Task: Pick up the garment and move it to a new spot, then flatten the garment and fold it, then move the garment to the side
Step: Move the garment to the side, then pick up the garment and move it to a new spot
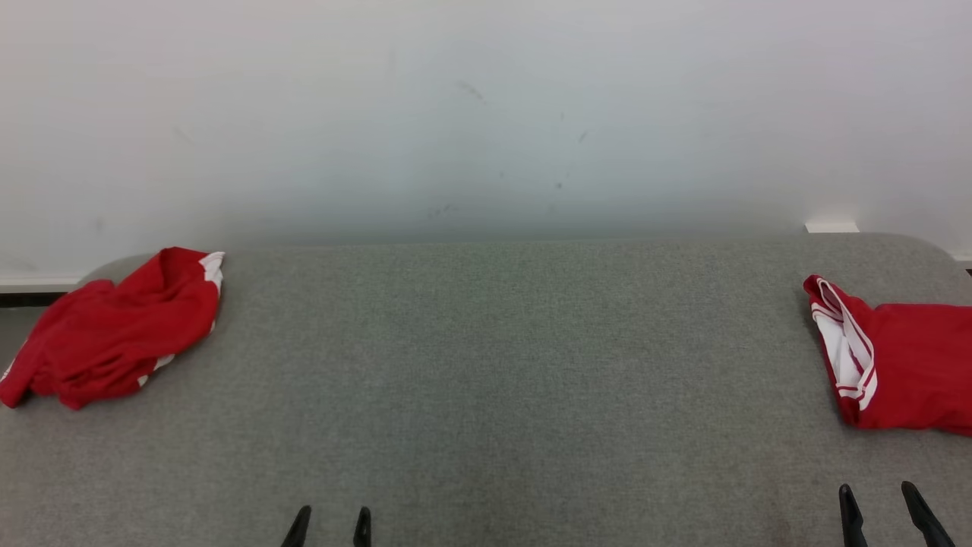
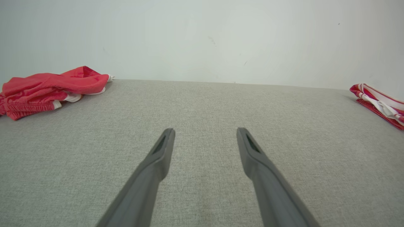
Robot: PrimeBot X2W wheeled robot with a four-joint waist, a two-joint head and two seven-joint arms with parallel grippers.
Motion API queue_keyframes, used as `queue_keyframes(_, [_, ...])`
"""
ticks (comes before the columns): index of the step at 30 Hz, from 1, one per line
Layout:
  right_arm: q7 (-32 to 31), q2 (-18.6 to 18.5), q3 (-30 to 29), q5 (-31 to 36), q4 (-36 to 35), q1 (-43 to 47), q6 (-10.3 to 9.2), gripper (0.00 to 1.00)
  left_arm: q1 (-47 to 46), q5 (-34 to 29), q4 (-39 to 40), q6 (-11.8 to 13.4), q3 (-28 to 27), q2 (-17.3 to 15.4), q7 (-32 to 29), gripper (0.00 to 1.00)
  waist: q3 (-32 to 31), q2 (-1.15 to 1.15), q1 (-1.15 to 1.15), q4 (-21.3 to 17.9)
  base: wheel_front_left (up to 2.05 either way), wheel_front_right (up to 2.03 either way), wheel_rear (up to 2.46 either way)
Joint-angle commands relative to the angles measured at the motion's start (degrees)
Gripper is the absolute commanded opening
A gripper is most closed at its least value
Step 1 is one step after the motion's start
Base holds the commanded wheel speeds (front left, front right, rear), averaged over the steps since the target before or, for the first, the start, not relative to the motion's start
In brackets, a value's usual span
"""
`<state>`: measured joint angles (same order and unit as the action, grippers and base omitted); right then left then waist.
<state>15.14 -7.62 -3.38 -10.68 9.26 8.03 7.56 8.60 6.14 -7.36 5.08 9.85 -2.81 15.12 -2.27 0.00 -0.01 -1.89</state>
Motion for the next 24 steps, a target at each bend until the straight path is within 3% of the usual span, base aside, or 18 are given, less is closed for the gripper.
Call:
queue_keyframes(1, [0.0,-0.5,0.1,-0.1,0.3,-0.6,-0.15,1.0,0.4,-0.5,-0.2,0.1,-0.1,-0.2,0.0,1.0,0.0,0.0,0.01,0.1,0.0,0.0,0.0])
queue_keyframes(11, [0.0,0.0,0.0,-0.4,0.1,0.0,-0.15,1.0,-0.6,-0.3,-0.1,0.0,0.5,-0.2,0.0,1.0,0.5,0.0,0.01,2.6,0.0,0.0,0.0])
queue_keyframes(24, [0.0,1.2,3.2,-1.3,0.7,0.0,-0.14,1.0,0.2,-0.9,-0.5,-0.2,0.0,-0.2,0.0,1.0,0.3,0.0,0.01,17.6,0.0,0.0,0.0])
